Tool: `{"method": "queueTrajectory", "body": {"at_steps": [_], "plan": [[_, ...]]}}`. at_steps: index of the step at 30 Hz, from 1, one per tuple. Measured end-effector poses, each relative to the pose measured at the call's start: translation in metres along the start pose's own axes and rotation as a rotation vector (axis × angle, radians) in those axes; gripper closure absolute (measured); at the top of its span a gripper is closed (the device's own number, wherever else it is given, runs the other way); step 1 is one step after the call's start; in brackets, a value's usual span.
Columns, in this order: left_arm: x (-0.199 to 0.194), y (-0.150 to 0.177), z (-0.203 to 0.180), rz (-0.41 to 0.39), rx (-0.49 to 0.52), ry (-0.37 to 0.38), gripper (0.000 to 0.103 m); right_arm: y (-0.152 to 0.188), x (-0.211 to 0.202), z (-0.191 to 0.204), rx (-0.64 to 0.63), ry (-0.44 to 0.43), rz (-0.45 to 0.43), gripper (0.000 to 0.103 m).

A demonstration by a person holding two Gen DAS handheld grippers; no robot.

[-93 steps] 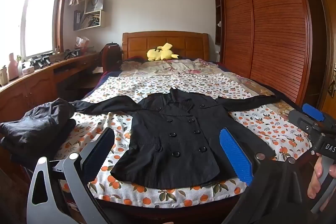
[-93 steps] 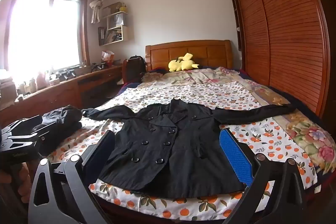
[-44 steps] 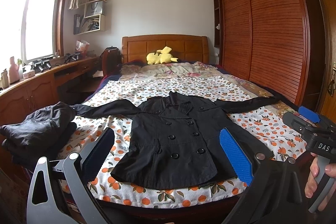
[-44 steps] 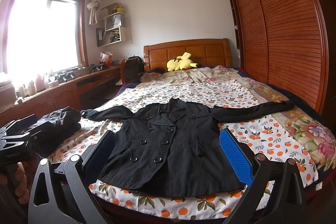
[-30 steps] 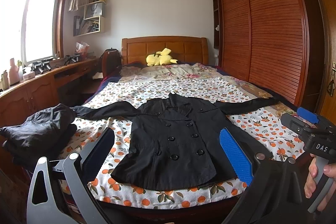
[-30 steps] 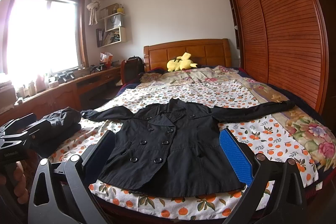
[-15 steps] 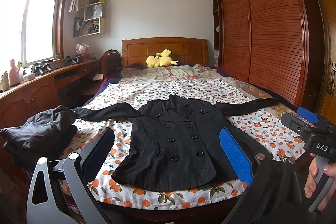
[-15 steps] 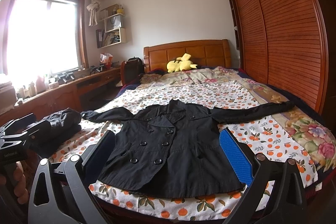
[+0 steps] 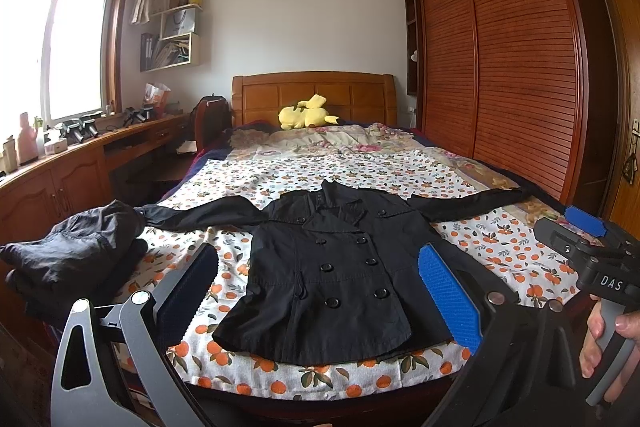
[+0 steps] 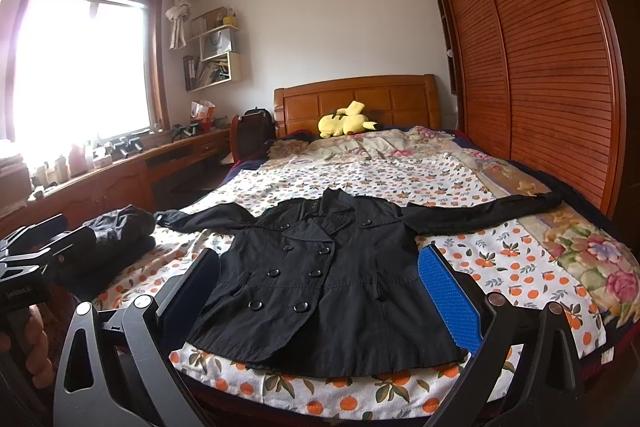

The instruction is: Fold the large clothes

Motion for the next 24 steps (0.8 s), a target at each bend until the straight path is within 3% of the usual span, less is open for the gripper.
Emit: {"method": "queueTrajectory", "body": {"at_steps": [12,24], "plan": [[0.038,0.031,0.027,0.084,-0.034,-0.022,0.002,0.022,0.026,0.008,-0.025,-0.002,0.061,0.007],[0.102,0.065,0.081,0.153,-0.081,-0.072,0.002,0.039,0.094,0.013,-0.030,-0.025,0.091,0.007]]}}
Point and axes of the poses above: each gripper's, at about its wrist camera, not at the fingertips, and x roughly the way its jaws point, z to its left, y to its underside, the point moved 3 cm from there along x, roughly the way its jaws point, and after that the axes turned 10 degrees about y, right-handed, at the moved point
